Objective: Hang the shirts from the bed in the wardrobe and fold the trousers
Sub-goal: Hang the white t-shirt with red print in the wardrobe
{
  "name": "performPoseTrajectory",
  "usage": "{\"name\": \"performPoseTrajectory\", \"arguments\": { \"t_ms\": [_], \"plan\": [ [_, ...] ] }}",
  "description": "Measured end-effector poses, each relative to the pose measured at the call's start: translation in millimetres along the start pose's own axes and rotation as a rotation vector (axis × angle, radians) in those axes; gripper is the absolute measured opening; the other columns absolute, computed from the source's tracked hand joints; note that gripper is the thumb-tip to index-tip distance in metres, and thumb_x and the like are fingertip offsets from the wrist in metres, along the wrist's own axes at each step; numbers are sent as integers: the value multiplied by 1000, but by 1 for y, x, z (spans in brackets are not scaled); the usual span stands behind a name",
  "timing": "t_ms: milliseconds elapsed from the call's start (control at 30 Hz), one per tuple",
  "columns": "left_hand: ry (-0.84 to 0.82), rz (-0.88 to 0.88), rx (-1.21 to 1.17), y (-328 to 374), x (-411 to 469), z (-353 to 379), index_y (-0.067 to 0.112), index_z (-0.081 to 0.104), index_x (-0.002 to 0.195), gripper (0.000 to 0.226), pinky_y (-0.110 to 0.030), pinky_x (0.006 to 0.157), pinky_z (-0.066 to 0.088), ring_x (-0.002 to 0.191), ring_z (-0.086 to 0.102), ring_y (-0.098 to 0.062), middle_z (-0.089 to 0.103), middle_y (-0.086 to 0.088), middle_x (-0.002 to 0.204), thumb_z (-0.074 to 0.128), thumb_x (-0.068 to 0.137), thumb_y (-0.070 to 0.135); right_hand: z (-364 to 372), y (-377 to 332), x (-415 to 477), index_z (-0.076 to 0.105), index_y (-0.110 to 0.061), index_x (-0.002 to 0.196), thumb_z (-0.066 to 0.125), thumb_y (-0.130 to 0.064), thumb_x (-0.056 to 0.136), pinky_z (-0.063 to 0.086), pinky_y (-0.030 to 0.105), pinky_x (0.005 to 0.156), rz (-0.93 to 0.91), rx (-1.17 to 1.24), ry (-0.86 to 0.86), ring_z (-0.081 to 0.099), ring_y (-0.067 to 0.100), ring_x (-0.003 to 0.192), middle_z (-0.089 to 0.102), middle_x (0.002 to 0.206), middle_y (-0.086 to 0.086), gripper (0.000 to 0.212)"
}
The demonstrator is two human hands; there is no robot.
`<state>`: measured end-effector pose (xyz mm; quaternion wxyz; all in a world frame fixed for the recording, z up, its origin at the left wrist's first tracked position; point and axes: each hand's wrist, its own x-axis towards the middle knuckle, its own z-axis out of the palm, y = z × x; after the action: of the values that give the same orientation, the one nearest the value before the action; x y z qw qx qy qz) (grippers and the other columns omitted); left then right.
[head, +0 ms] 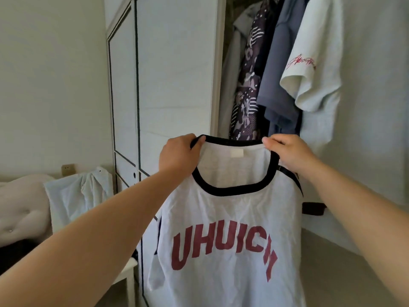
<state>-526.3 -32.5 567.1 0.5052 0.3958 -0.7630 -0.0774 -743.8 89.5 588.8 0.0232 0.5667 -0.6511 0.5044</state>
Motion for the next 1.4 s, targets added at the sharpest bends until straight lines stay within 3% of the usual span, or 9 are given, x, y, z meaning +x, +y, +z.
{"name": "performPoseTrajectory", "arguments": {
  "t_ms": [133,367,467,600,800,900,1100,1233,1400],
  "plan": [
    [7,73,-70,44,16,16,24,45,61,42,-25,47,29,55,48,-12,50,4,58,42,96,47,-44,5,12,52,8,72,57,-32,91,30,25,58,38,20,67,41,16,62,44,65,10,44],
    [71,215,-246,110,53,39,15,57,73,40,-24,49,35,61,53,-15,55,5,62,45,95,46,-105,2,26,37,-12,51,61,-27,88,21,17,39,-21,-66,326,26,7,42,29,50,-2,47],
    [75,280,-307,142,72,47,21,64,85,33,-21,52,36,64,53,-8,60,8,71,46,95,46,-133,-4,31,37,-16,50,60,-29,89,24,18,41,-19,-132,404,30,10,46,32,49,-3,48],
    [54,345,-343,176,91,61,11,64,84,41,-33,61,48,70,59,-23,63,-5,75,46,96,45,-160,-1,38,50,4,65,58,-31,90,32,26,57,38,-153,448,39,17,59,40,61,6,43],
    [62,428,-459,219,114,89,13,60,74,38,-30,50,32,65,53,-22,57,0,65,48,95,42,-192,5,58,33,-14,57,54,-32,92,28,28,53,102,-262,533,34,16,54,34,56,-1,45],
    [116,521,-374,240,121,101,18,39,60,45,-28,45,23,56,45,-21,44,3,55,46,96,44,-203,6,69,40,-11,63,53,-33,92,31,28,57,115,-284,570,38,17,58,39,61,2,38],
    [415,913,-87,286,149,100,19,43,73,34,-26,45,13,66,44,-17,44,6,70,39,98,43,-234,-9,83,47,-11,64,50,-34,94,33,27,54,103,-496,609,42,16,58,45,61,-1,38],
    [354,841,-73,330,171,100,21,46,74,34,-28,51,23,65,44,-20,40,6,63,39,97,45,-260,-24,86,47,-17,62,51,-37,93,32,26,51,132,-679,598,45,11,58,49,61,-4,38],
    [345,790,-92,366,187,102,23,47,72,33,-25,46,18,60,41,-20,36,6,61,41,95,47,-281,-37,88,48,-18,58,57,-38,88,33,25,51,172,-781,587,45,11,58,49,60,-4,37]
  ]
}}
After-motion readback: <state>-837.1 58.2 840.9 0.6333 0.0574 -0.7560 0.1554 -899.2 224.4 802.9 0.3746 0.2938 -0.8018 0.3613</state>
